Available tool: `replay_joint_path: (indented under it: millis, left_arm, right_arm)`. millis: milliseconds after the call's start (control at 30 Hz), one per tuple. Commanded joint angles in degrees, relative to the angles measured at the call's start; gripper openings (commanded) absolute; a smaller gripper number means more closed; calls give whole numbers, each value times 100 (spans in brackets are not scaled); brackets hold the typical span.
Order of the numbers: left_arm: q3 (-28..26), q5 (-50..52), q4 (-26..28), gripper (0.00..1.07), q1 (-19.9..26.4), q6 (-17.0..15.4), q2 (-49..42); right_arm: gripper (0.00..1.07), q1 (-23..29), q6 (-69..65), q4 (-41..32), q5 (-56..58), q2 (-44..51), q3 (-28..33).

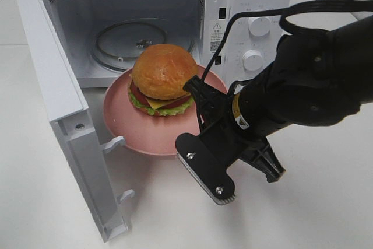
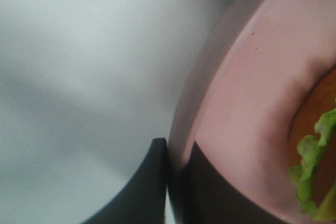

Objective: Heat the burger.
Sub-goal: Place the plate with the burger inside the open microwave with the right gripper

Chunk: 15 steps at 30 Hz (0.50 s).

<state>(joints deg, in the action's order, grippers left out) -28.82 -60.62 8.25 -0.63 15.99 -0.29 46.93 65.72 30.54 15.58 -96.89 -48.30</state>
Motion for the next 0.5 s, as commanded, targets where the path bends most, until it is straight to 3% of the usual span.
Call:
replay_joint_path:
  millis: [33, 267, 500]
  left_arm:
    - [17, 63, -6, 0, -11, 11, -115]
    - [17, 63, -6, 0, -11, 11, -115]
    - [17, 63, -6, 0, -11, 11, -115]
  right_arm:
    - [0, -74, 74, 63, -390, -17, -195]
    - [0, -246, 344, 57, -424, -378, -716]
    - [0, -407, 1381, -963, -223, -773, -1324]
